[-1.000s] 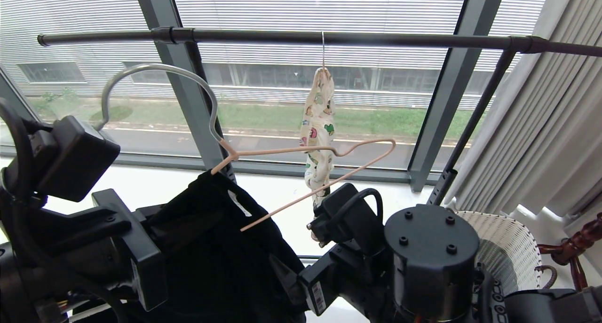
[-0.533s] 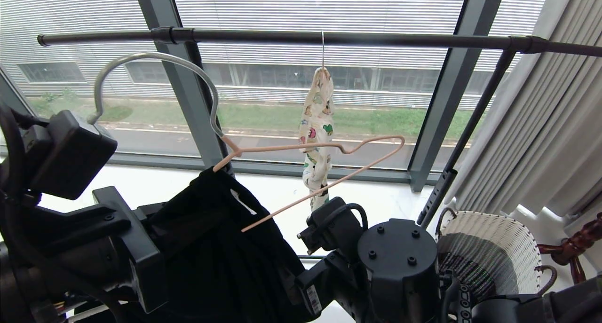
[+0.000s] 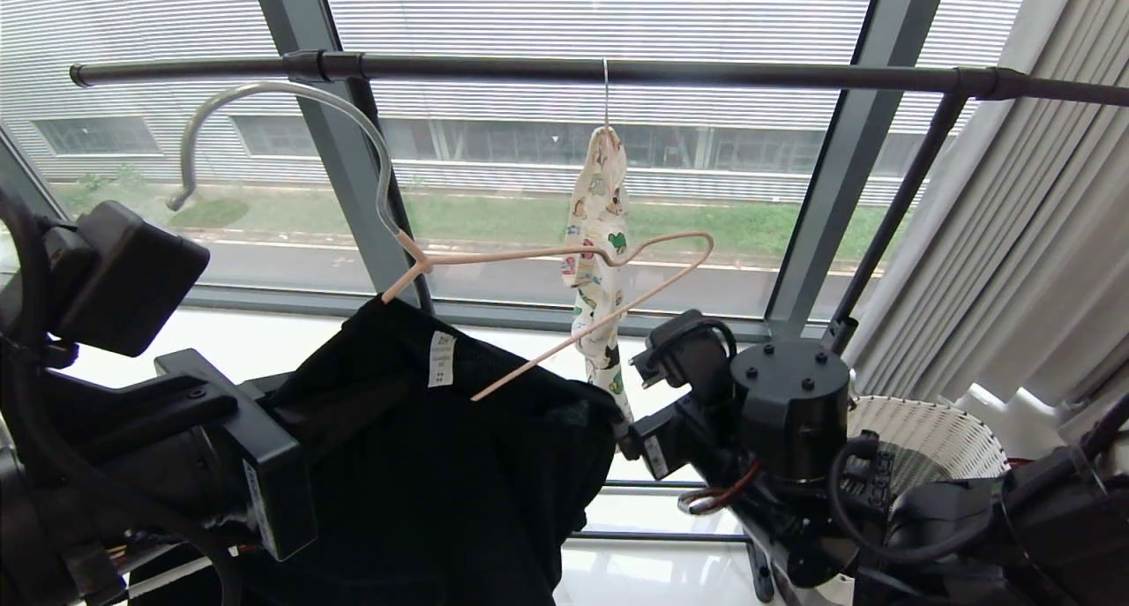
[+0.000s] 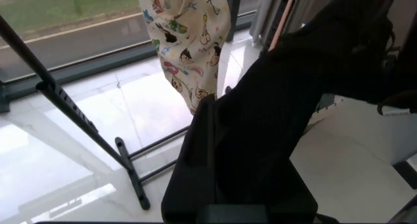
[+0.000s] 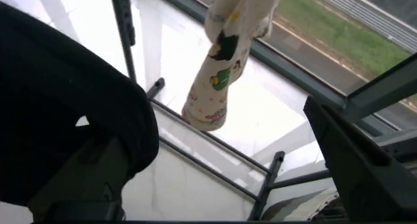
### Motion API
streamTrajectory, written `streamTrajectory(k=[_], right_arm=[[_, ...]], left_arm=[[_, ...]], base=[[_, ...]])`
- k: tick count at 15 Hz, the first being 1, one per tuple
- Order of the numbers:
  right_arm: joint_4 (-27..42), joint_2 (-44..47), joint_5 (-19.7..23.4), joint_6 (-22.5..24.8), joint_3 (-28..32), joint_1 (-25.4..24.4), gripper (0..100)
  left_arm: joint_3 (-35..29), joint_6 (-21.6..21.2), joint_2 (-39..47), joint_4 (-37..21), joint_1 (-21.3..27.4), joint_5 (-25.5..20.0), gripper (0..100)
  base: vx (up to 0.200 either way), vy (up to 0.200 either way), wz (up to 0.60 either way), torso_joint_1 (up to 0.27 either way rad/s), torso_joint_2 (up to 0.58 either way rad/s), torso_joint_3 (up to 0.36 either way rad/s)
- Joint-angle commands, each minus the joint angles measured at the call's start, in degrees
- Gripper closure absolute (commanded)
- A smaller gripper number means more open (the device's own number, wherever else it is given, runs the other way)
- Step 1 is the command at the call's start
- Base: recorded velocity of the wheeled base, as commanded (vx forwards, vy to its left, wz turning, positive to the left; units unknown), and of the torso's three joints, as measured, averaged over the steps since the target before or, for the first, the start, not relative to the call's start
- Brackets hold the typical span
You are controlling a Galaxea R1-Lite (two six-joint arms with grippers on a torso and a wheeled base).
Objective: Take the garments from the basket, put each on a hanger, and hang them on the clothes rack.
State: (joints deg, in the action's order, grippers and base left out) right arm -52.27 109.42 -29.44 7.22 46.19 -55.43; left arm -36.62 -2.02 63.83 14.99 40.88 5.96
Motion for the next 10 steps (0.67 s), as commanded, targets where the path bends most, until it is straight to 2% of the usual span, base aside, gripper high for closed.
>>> streamTrajectory(k=[1,6,10], right_arm=[[-3.3,-0.6,0.1,3.2,0.0,5.6,0],[-6.3,-2.0,0.3,5.9,0.1,11.3,0],[-6.2,-4.0,0.8,6.4,0.2,12.9,0]], left_arm=[[0.3,0.0,-0.2,0.0,0.0,0.1,100],[2.8,-1.2,-0.9,0.0,0.0,0.1,100],[9.0,-7.3,-3.2,-0.1,0.0,0.1,100]], base=[[0.0,0.0,0.0,0.0,0.0,0.0],[0.0,0.0,0.0,0.0,0.0,0.0],[0.0,0.0,0.0,0.0,0.0,0.0]])
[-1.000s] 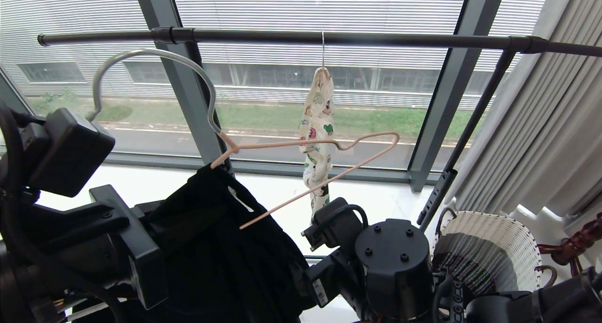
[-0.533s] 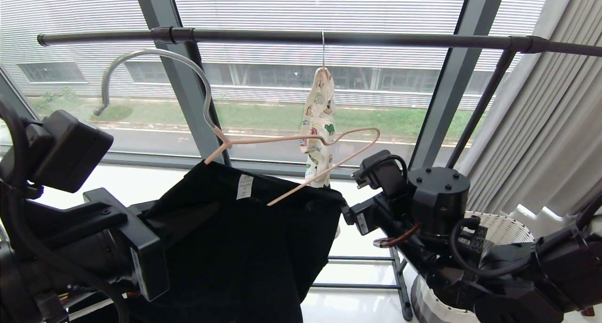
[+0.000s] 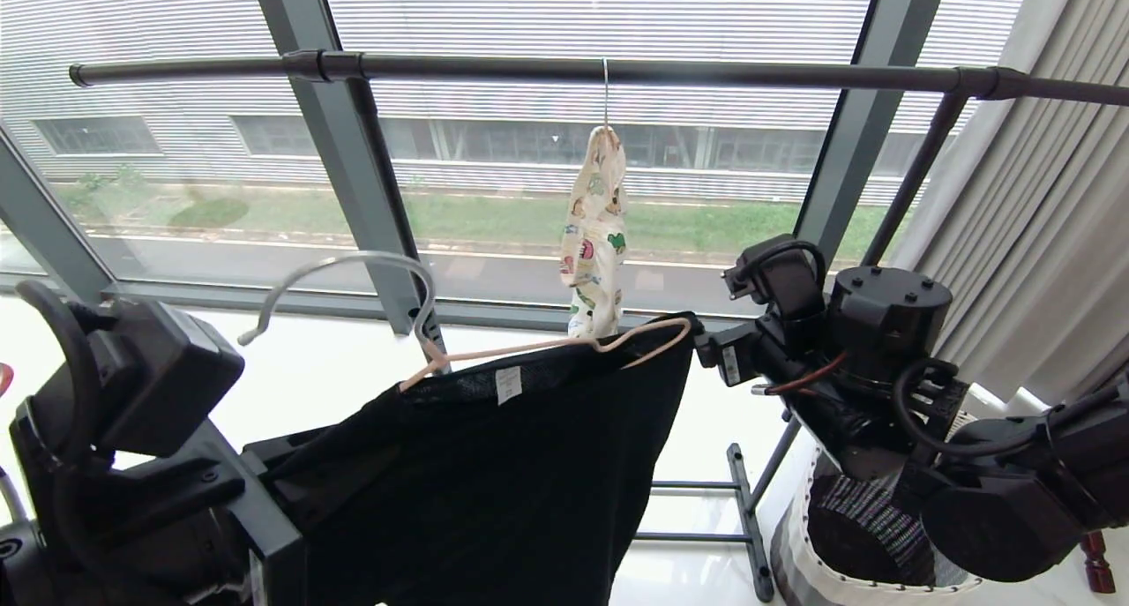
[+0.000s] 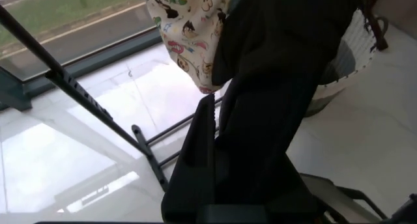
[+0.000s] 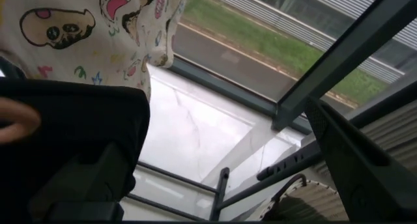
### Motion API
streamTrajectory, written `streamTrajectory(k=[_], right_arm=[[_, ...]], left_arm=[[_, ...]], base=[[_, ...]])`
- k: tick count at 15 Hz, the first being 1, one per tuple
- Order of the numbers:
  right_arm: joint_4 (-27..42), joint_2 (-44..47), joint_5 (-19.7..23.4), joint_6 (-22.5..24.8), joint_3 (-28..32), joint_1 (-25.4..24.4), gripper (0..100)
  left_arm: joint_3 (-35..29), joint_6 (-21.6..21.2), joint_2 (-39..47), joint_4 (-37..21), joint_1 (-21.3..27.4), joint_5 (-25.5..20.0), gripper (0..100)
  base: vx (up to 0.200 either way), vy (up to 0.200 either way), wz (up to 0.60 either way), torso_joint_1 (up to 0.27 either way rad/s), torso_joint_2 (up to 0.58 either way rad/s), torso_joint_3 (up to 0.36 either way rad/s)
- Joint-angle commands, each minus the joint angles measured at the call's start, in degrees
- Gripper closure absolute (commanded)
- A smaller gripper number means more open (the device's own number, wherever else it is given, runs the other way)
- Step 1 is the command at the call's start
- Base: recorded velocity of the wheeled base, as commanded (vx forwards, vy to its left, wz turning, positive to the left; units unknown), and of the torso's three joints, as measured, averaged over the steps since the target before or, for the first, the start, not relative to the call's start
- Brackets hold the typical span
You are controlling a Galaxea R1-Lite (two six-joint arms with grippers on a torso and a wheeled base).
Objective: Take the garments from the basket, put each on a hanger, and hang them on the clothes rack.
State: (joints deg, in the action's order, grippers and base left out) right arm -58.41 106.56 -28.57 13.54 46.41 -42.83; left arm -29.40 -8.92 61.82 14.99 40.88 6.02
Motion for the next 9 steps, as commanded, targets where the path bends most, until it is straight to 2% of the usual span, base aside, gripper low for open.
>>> streamTrajectory(k=[1,4,7,9], right_arm=[[0.0,-1.8,0.0,0.4,0.0,0.3,0],[-0.1,-3.3,0.9,1.4,0.0,0.2,0],[0.0,-6.2,3.6,3.4,0.0,-1.4,0],[0.3,-8.1,3.7,4.4,-0.3,-3.0,0]], left_arm=[[3.3,-1.5,-1.2,-0.1,0.0,0.0,100],[5.2,-2.2,-0.9,-0.1,0.0,0.1,100],[5.1,-2.2,0.4,-0.1,-0.5,0.4,100],[5.1,-2.1,1.9,0.1,-2.7,1.8,100]], base=[[0.0,0.0,0.0,0.0,0.0,0.0],[0.0,0.0,0.0,0.0,0.0,0.0],[0.0,0.0,0.0,0.0,0.0,0.0],[0.0,0.0,0.0,0.0,0.0,0.0]])
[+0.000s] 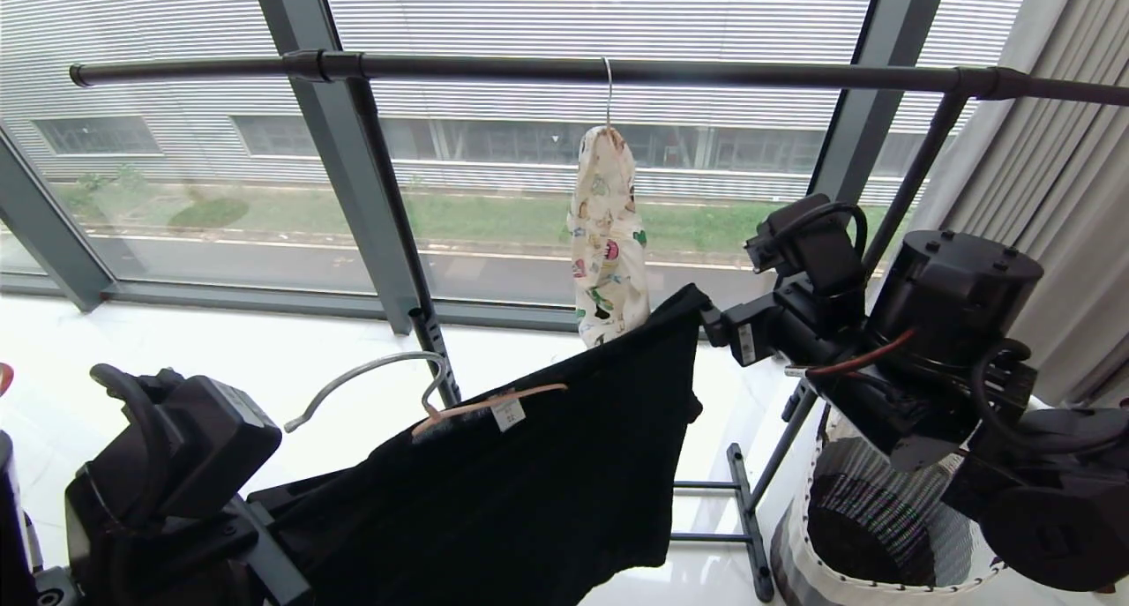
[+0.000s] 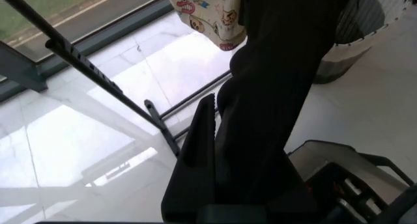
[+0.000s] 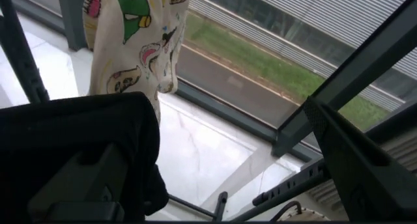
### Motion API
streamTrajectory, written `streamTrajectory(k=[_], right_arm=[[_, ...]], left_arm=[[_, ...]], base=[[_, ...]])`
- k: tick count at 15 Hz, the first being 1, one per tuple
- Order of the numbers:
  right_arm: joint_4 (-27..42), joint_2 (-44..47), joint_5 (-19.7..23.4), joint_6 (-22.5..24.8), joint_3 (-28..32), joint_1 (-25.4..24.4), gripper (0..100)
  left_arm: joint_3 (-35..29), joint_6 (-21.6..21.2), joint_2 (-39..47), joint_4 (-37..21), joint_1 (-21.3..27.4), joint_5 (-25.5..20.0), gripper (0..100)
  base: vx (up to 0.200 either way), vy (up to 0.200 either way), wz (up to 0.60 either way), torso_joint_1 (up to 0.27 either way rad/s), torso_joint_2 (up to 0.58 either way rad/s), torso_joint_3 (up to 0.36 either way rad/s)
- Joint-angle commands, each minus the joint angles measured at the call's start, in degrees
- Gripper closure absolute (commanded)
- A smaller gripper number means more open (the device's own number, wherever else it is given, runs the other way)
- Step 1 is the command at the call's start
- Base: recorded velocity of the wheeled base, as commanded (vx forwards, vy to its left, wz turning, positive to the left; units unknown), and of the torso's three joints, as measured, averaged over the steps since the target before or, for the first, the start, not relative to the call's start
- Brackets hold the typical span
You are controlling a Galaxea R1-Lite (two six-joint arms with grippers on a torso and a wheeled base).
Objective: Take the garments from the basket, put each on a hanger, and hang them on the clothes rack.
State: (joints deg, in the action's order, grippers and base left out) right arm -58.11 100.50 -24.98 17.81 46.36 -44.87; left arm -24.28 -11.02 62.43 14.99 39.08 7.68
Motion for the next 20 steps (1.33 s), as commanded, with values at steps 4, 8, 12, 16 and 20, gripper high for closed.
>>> streamTrajectory(k=[4,8,12,16,20], right_arm=[[0.7,-4.2,2.3,0.1,-2.5,-2.9,0],[9.9,-8.0,14.9,0.1,-2.2,-2.9,0],[11.7,-8.1,19.5,0.6,-2.2,-2.5,0],[15.7,-10.0,24.2,4.1,-1.2,-2.6,0],[37.0,-14.7,35.8,11.9,8.2,-2.7,0]], left_arm=[[-1.1,0.0,1.3,0.7,-5.6,0.1,100],[-1.2,0.0,1.4,5.6,-5.7,0.1,100],[-1.7,0.1,0.9,5.9,-5.6,-0.2,100],[-1.9,0.1,1.0,5.9,-4.1,-1.0,100],[-1.8,-0.1,2.4,5.9,4.0,-2.4,100]], base=[[0.0,0.0,0.0,0.0,0.0,0.0],[0.0,0.0,0.0,0.0,0.0,0.0],[0.0,0.0,0.0,0.0,0.0,0.0],[0.0,0.0,0.0,0.0,0.0,0.0],[0.0,0.0,0.0,0.0,0.0,0.0]])
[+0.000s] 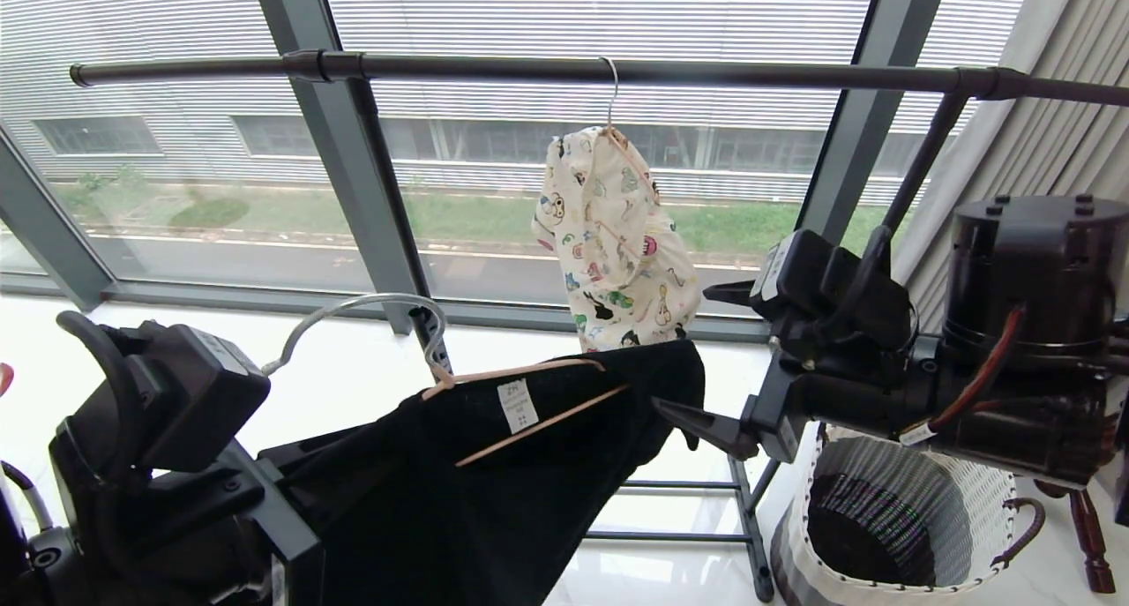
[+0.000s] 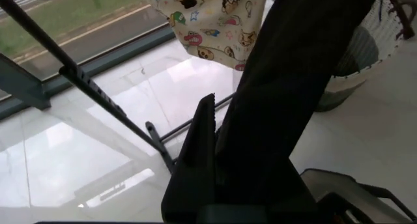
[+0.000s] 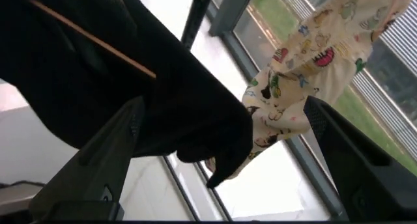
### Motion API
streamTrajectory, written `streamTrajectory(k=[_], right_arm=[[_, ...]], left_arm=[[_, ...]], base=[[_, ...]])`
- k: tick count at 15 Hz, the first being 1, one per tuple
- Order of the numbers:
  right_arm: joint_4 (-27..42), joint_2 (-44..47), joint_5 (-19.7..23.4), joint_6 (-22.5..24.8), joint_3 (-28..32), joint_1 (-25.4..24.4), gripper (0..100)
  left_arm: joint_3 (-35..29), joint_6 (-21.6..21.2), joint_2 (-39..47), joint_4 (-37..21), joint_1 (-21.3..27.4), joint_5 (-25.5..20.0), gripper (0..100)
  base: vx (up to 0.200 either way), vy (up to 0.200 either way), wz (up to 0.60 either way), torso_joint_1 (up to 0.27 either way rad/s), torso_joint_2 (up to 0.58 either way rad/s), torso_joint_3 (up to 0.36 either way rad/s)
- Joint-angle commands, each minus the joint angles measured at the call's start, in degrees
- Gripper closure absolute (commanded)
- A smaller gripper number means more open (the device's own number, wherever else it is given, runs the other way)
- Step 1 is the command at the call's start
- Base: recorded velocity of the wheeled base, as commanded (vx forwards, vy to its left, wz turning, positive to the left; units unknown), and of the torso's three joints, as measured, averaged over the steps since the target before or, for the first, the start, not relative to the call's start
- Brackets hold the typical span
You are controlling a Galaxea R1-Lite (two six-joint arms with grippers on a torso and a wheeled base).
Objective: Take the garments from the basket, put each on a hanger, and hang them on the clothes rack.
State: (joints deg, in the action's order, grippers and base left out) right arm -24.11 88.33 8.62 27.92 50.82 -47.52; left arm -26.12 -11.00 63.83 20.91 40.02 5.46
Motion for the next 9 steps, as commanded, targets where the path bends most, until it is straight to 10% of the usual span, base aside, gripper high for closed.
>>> streamTrajectory(k=[1,9], right_arm=[[7.9,-3.1,4.8,3.9,6.1,0.0,0],[29.7,-3.6,11.8,8.2,9.8,-3.7,0]], left_arm=[[0.0,-0.2,1.6,0.0,5.3,-0.2,100],[-3.8,-7.2,5.9,0.0,15.0,-0.4,100]], base=[[0.0,0.0,0.0,0.0,0.0,0.0],[0.0,0.0,0.0,0.0,0.0,0.0]])
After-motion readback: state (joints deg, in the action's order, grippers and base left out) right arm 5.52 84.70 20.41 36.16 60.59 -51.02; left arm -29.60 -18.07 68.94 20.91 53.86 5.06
